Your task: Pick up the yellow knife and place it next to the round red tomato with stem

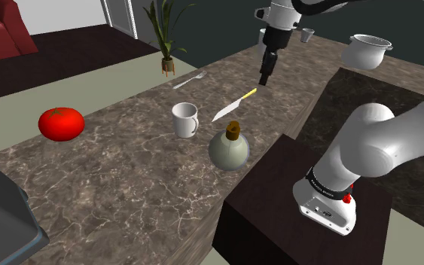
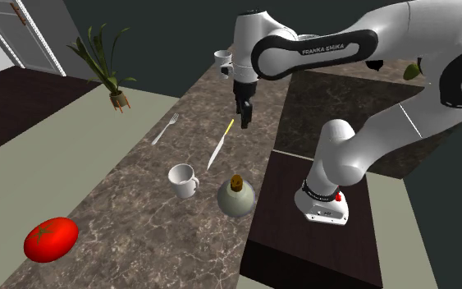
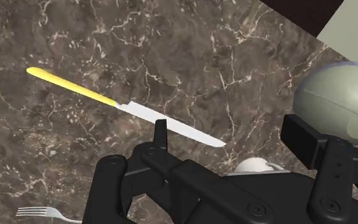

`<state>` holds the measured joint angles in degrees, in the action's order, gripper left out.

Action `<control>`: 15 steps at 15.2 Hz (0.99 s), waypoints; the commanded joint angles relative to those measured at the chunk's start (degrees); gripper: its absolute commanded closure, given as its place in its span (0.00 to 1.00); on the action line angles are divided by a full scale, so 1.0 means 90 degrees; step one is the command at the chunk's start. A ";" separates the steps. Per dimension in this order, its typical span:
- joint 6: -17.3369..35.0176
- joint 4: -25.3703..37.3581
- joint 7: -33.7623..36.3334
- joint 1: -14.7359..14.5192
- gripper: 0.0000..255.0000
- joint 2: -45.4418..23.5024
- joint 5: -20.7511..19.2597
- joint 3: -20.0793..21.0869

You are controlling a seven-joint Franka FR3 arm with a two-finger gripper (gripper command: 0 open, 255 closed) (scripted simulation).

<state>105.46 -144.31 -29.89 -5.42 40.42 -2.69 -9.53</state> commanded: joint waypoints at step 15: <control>0.2869 0.0154 -0.7073 -0.1712 0.00 -0.3037 -0.0465 -0.2177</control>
<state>130.29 -142.95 -92.28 -20.49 14.10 -7.24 -28.79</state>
